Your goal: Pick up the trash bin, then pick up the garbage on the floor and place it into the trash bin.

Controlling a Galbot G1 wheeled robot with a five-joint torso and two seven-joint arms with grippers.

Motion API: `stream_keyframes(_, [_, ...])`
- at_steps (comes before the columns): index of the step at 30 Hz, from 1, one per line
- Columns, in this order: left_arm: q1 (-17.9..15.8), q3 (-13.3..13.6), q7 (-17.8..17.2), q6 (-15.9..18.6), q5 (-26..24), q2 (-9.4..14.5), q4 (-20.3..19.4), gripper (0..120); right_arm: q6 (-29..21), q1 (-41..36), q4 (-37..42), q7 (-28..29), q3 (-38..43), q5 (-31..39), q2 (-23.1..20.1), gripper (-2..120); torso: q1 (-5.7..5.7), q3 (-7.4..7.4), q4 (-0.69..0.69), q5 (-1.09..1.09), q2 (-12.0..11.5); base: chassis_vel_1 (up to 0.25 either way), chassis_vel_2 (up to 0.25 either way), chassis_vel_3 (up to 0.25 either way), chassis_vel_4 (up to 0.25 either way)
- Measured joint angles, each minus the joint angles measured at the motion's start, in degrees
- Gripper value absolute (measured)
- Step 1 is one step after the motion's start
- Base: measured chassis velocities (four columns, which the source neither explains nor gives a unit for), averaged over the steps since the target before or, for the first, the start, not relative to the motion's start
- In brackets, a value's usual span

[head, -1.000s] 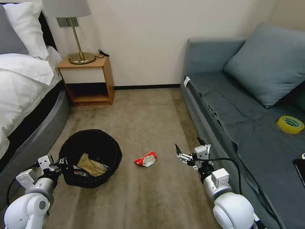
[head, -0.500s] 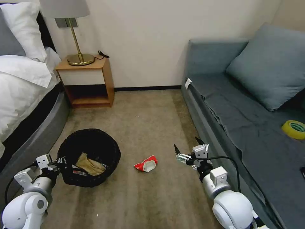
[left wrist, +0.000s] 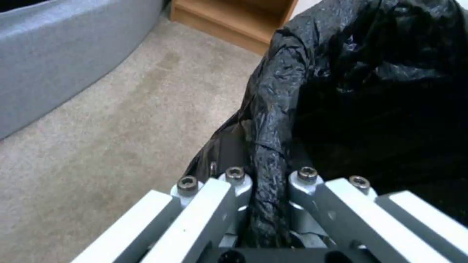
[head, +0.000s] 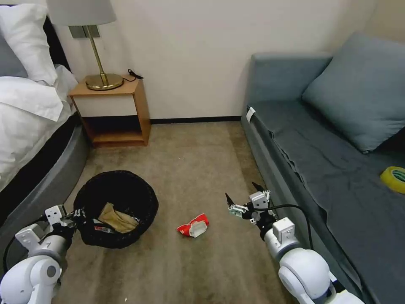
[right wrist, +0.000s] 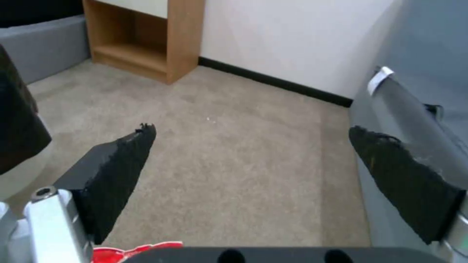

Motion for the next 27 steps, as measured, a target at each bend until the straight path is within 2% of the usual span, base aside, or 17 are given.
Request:
stream_keyframes(11, [0.08,-0.76,0.12,-0.14,0.02,-0.5,0.42,4,1.07,9.21,-5.39,1.36,-6.66,5.38,-3.13,100,0.0,0.0,0.0,0.0,0.0,-0.034,0.029,0.033,-0.029])
stream_keyframes(18, [0.44,-1.83,0.36,-0.47,-0.09,-0.92,0.62,4,0.84,20.45,-11.75,2.89,-15.97,11.16,-3.84,100,0.0,0.0,0.0,-0.01,0.0,0.0,0.0,0.0,0.0])
stream_keyframes(21, [0.61,-2.18,0.44,-0.52,-0.14,-1.06,0.62,4,-0.85,24.48,-13.75,3.83,-20.06,14.31,-3.19,100,0.0,0.0,0.0,0.0,0.0,0.0,0.0,0.0,0.0])
stream_keyframes(24, [0.78,-2.73,0.52,-0.59,-0.36,-1.21,0.65,4,-5.69,31.32,-16.16,5.72,-25.59,20.72,-1.52,100,0.0,0.0,0.0,-0.01,0.0,0.0,0.0,0.0,0.0])
stream_keyframes(27, [0.8,-2.98,0.62,-0.71,-0.47,-1.28,0.8,4,-8.07,35.03,-17.6,8.17,-28.65,26.24,-0.23,100,0.0,0.0,0.01,-0.01,0.0,0.0,0.0,0.0,0.0])
